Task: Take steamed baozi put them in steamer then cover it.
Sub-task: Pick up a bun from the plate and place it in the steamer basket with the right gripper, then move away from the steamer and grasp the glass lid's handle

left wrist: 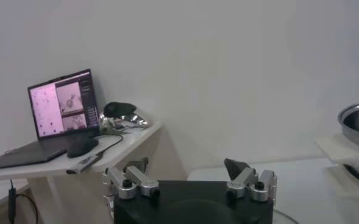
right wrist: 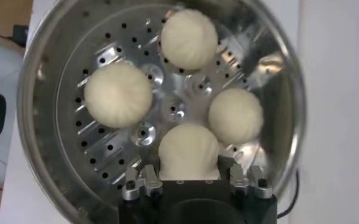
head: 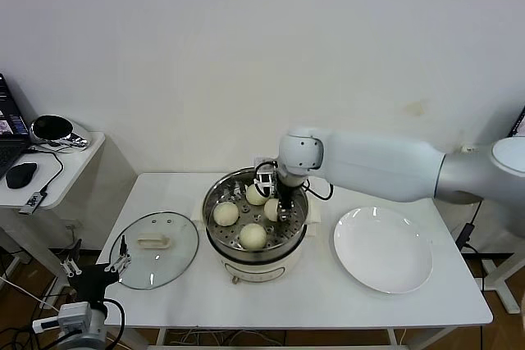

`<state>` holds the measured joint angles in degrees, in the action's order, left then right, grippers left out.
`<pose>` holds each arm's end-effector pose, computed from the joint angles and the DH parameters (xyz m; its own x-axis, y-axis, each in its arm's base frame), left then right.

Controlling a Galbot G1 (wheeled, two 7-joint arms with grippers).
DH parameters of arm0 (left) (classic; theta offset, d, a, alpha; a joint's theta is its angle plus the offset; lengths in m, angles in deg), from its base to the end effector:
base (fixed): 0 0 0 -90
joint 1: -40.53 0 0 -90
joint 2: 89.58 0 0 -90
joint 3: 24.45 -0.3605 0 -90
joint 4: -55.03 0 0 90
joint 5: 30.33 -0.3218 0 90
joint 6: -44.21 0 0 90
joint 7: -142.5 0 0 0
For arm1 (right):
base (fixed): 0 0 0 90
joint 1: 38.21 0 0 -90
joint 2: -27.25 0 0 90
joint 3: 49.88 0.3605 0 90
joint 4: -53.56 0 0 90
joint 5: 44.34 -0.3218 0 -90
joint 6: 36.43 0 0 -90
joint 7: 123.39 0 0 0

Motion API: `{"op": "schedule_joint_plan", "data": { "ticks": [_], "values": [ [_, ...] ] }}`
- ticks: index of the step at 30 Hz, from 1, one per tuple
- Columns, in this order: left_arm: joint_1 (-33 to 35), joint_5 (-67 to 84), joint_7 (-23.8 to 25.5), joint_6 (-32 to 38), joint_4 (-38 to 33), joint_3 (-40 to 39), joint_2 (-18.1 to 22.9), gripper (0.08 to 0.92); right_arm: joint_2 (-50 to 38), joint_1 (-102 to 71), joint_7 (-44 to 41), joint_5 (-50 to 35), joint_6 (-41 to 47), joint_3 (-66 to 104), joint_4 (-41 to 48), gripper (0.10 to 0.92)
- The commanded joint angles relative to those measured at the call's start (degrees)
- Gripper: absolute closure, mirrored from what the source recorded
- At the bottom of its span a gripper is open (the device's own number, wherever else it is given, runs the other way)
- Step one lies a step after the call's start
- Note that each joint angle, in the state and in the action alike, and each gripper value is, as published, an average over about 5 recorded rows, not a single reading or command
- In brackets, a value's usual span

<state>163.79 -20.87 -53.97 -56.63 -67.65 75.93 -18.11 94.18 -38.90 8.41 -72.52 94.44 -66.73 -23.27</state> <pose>0.1342 0.1056 -0.2812 -0.9518 -0.2877 0.1059 -0.2560 0.9359 0.2419 0.5155 0.1059 -0.0970 -0.2063 -0.1381 0.9687 -0.9708 -0.0947 -0.2202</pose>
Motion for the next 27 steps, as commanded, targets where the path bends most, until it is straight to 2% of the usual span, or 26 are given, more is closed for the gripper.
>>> {"op": "schedule_joint_plan", "data": {
  "ticks": [1, 4, 6, 12, 20, 22, 27],
  "values": [
    [-0.07, -0.06, 0.01, -0.02, 0.05, -0.08, 0.1, 0.177, 0.13, -2.43, 0.14, 2.1, 0.72, -0.26, 0.36, 0.44],
    [-0.13, -0.1, 0.03, -0.03, 0.07, -0.11, 0.18, 0.177, -0.78, -2.75, -0.37, 3.53, 0.7, 0.46, 0.05, 0.429],
    [-0.12, -0.11, 0.04, -0.03, 0.08, -0.07, 0.2, 0.177, -1.39, -2.81, -0.5, 4.51, 0.68, 1.24, 0.01, 0.394],
    [-0.08, -0.2, 0.08, -0.06, -0.17, 0.02, 0.25, 0.177, -4.59, -1.87, -0.49, 5.03, 0.59, 4.15, -1.89, 0.228],
    [-0.11, -0.16, 0.39, -0.2, -0.53, 0.21, -0.2, 0.177, -15.73, -1.55, -0.01, 2.77, -0.97, 12.73, -10.95, 0.203],
    [-0.06, -0.14, 0.52, -0.16, -0.52, 0.25, -0.29, 0.177, -19.46, -2.86, 2.85, 0.34, -3.42, 15.01, -14.22, 0.203],
    [0.11, -0.24, 0.73, 0.02, -0.18, 0.19, -0.15, 0.177, -32.43, -16.39, 22.3, -5.23, -12.99, 25.82, -23.69, 0.203]
  ]
}}
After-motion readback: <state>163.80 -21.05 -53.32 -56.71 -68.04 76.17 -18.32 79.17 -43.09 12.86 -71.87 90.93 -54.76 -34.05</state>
